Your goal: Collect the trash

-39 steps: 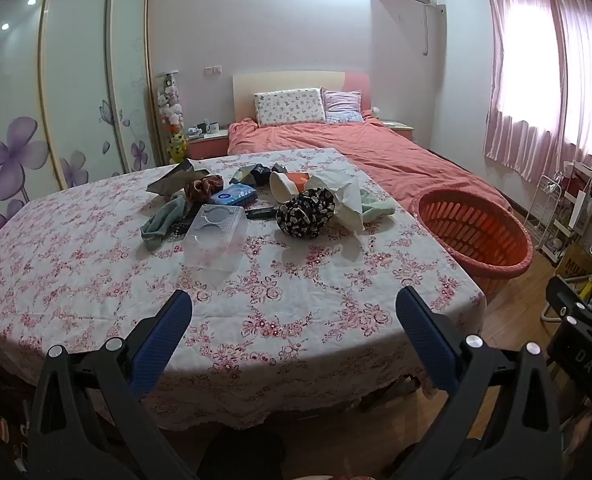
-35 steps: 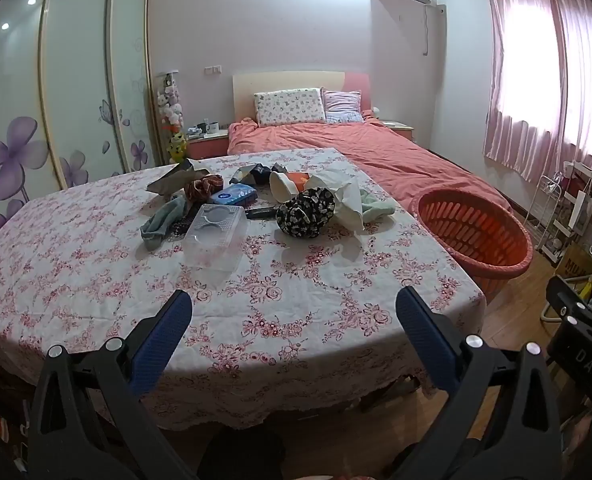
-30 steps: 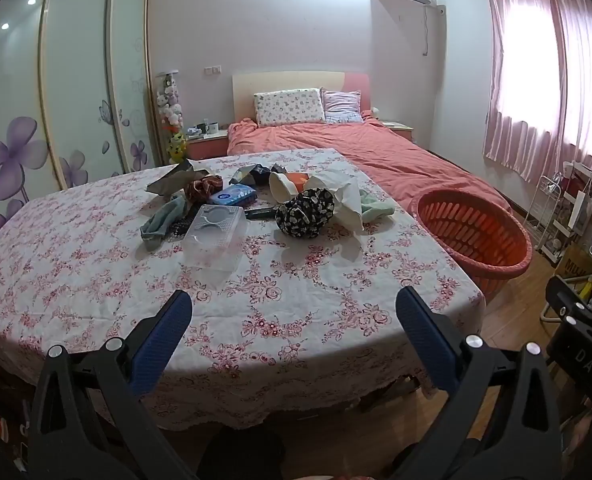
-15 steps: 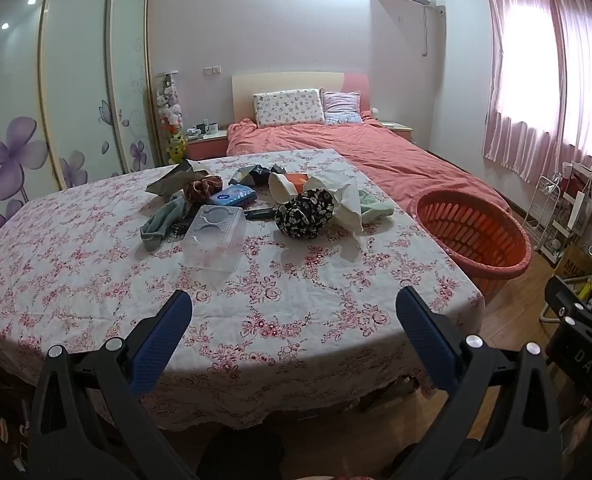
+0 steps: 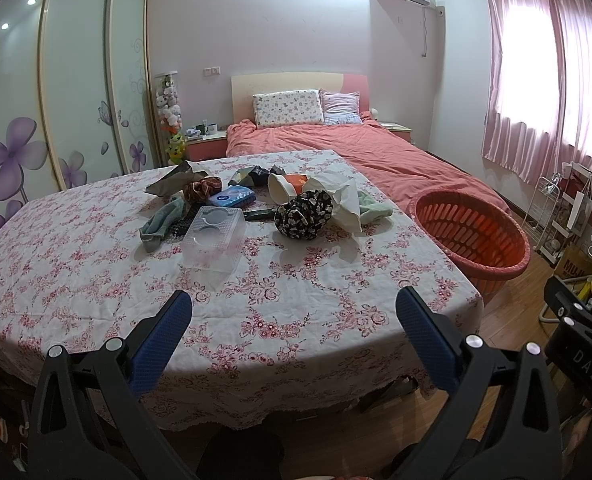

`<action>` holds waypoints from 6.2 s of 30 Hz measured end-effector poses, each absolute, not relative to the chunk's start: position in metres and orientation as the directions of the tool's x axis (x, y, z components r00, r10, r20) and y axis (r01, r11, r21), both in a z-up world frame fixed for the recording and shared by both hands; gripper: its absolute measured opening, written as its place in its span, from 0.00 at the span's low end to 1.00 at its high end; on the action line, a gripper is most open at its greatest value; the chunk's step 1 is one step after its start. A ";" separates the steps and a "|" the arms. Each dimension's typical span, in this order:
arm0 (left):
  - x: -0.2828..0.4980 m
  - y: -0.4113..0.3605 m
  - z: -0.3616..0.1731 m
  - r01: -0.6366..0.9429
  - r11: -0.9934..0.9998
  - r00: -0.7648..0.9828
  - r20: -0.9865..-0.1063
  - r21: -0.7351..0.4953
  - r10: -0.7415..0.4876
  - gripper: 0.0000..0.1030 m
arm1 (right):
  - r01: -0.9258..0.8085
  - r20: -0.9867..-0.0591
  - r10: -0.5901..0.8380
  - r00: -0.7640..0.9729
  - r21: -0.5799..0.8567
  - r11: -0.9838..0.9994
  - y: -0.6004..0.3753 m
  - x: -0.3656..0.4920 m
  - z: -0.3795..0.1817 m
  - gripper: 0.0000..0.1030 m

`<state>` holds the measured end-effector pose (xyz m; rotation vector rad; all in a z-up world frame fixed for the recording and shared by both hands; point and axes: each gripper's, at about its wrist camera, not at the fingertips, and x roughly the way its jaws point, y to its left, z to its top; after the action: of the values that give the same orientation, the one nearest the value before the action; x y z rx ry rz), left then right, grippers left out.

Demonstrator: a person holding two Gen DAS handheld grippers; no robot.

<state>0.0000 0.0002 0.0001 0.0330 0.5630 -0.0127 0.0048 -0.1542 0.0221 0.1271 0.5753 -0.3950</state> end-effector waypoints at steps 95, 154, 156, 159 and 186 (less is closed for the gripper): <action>0.175 0.109 -0.056 -0.080 0.997 0.689 -0.723 -0.018 0.042 0.88 | 0.132 -0.620 -0.005 0.785 0.160 0.978 -0.093 0.176 -0.005 0.87; 0.195 0.023 0.030 0.217 0.962 0.772 -0.574 -0.167 -0.274 0.70 | 0.159 -0.416 -0.062 0.907 0.202 0.966 -0.155 0.197 0.060 0.08; 0.198 0.006 0.030 0.252 0.953 0.762 -0.573 -0.168 -0.303 0.70 | 0.198 -0.410 -0.101 0.906 0.201 0.959 -0.170 0.192 0.058 0.08; 0.205 -0.021 0.030 0.306 0.937 0.743 -0.572 -0.170 -0.346 0.70 | 0.262 -0.404 -0.164 0.900 0.201 0.944 -0.197 0.189 0.055 0.08; 0.241 -0.178 -0.005 0.527 0.831 0.582 -0.638 -0.176 -0.504 0.71 | 0.395 -0.448 -0.211 0.869 0.371 0.841 -0.328 0.206 0.006 0.16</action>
<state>0.2407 -0.1780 -0.0045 0.0335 0.7347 -0.6025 0.2059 -0.3282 0.0055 0.4732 0.4058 -0.3292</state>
